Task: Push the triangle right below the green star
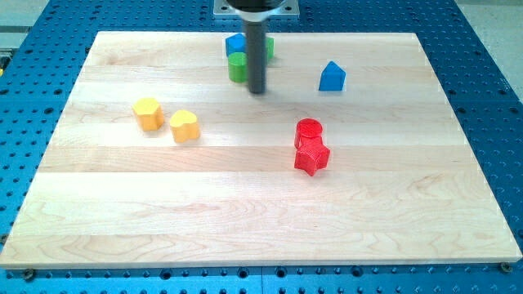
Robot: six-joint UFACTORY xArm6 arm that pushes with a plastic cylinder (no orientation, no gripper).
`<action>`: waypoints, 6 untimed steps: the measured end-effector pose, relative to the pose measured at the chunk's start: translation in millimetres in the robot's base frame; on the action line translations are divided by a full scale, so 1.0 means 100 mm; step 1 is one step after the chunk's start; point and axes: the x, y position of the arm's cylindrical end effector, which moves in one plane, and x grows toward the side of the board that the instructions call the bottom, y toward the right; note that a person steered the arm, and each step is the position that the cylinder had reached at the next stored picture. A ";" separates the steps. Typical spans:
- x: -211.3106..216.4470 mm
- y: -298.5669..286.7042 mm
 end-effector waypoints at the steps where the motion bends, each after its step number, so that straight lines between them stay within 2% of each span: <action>1: 0.28 0.82; 2: 0.01 1.29; 3: -0.22 0.90; 6: -0.31 0.10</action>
